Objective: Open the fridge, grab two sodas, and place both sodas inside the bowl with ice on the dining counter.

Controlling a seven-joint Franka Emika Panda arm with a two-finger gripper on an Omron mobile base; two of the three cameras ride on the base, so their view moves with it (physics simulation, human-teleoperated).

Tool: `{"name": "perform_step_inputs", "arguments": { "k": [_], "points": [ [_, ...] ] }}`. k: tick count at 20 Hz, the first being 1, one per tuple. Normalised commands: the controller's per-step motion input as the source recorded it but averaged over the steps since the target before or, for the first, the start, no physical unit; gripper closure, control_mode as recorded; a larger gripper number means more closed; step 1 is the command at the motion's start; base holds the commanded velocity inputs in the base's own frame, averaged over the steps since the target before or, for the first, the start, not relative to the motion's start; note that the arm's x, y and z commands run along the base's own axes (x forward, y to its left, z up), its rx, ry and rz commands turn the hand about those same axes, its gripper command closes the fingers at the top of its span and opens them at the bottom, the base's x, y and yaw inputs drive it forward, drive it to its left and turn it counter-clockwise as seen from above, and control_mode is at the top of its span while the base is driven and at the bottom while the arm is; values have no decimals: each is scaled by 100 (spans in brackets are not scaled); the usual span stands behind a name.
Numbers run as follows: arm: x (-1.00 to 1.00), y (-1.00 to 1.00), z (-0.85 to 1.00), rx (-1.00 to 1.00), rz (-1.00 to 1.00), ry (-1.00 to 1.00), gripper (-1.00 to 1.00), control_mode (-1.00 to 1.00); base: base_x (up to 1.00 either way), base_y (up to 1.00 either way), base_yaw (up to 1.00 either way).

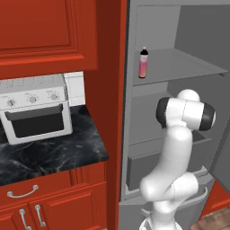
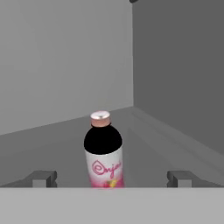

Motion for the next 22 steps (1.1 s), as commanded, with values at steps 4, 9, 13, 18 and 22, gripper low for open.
{"name": "perform_step_inputs", "arguments": {
  "k": [4, 9, 13, 18, 22],
  "points": [
    [28, 0, -14, 0, 2, 0, -100, -100, 0, 0, 0],
    [26, 0, -10, 0, 3, 0, -100, -100, 0, 0, 0],
    [26, -4, -9, 0, 3, 0, -100, -100, 0, 0, 0],
    [26, -5, -10, 0, 3, 0, -100, -100, 0, 0, 0],
    [21, -11, -15, 0, 3, 0, 100, -100, 0, 0, 0]
  ]
}}
